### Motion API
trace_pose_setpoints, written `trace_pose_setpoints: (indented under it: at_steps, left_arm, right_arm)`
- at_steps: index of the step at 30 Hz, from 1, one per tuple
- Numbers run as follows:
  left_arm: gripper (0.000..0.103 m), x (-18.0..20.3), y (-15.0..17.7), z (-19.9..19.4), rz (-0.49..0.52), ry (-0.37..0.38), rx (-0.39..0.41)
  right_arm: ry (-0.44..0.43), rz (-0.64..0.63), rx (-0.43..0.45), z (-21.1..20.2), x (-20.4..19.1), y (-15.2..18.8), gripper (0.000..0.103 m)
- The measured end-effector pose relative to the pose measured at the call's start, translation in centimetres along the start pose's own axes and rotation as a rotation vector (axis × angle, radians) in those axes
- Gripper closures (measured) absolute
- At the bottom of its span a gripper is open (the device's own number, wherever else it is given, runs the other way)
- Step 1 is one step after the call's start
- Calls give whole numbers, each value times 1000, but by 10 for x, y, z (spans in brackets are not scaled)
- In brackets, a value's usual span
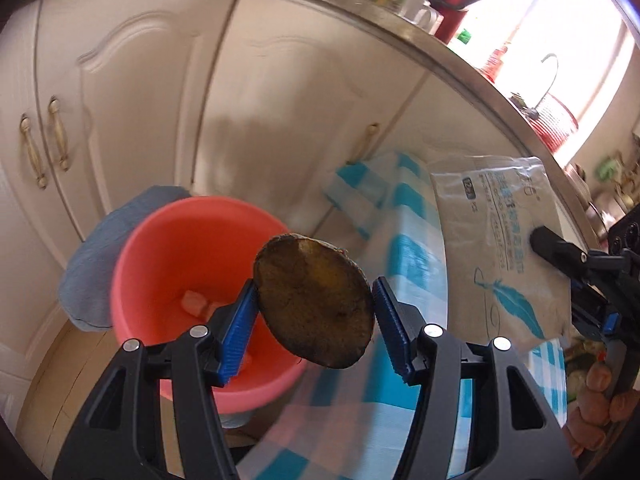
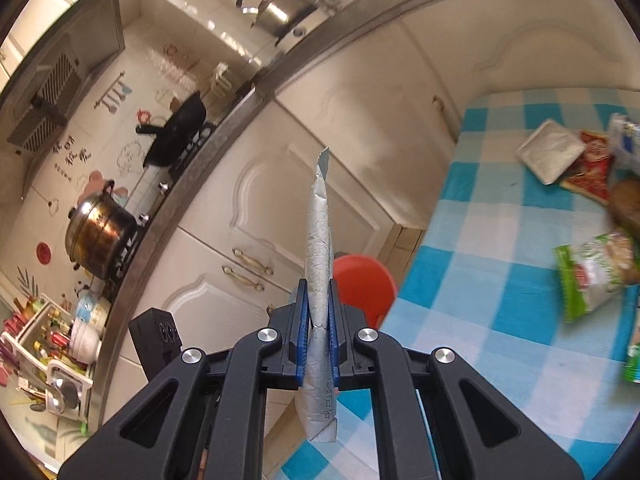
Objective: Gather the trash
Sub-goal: 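Drop the potato and white bag into the orange bucket with both tools, then move both tools back to the table toward the white plastic bottle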
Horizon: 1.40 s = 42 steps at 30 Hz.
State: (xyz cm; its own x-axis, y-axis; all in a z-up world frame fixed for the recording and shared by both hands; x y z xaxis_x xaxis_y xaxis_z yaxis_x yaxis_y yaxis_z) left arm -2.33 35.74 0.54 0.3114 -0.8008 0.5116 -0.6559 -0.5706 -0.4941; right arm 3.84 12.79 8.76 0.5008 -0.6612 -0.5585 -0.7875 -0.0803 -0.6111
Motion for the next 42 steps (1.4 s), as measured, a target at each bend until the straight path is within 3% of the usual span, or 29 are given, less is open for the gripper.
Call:
trace_pose_setpoints:
  at_steps: [6, 16, 17, 19, 20, 25, 28, 29, 30, 35, 40, 42]
  left_arm:
    - [44, -31, -14, 13, -73, -41, -3]
    - [44, -51, -20, 28, -102, -54, -5]
    - [44, -53, -20, 28, -107, -59, -2]
    - [43, -57, -19, 27, -111, -67, 8]
    - [39, -60, -18, 26, -116, -78, 17]
    - [21, -75, -16, 15, -152, -105, 66]
    - [17, -79, -15, 1, -150, -100, 111]
    - [15, -79, -14, -3, -142, -106, 122]
    - [14, -78, -13, -7, -132, -112, 129]
    - [13, -67, -3, -29, -70, -108, 137]
    - [12, -45, 13, -53, -1, -69, 155]
    - [7, -34, 21, -60, 37, -59, 154]
  right_arm:
    - [20, -11, -77, 47, -13, 1, 94]
    - [81, -34, -138, 96, -25, 11, 90]
    - [80, -34, -146, 99, -25, 12, 85]
    - [61, -10, -146, 102, -25, 14, 59]
    - [65, -4, -143, 101, -25, 15, 40]
    - [95, -38, -93, 87, -33, 13, 34]
    - [108, -39, -59, 71, -34, 11, 31]
    - [116, -38, -47, 65, -34, 11, 25]
    - [128, -37, -33, 58, -34, 11, 19]
    - [166, -35, 3, 25, -32, 18, 14]
    - [217, -47, 45, -17, -29, 38, 14]
    - [236, -51, 64, -36, -27, 50, 14]
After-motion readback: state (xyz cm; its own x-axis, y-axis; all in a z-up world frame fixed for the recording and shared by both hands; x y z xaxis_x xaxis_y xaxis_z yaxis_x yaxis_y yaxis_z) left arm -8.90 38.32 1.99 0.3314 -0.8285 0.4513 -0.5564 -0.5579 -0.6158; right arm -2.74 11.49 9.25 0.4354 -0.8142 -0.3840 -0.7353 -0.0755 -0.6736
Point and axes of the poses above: each gripper's, at about its wrist camera, not at the fingertips, and z roughly the way its jaws point, x to its right, y to its underside, the point moved 2 cm from there along z, roughly the way its jaws point, and after that the axes turned 11 degrees about -z, right-handed, at the moved point
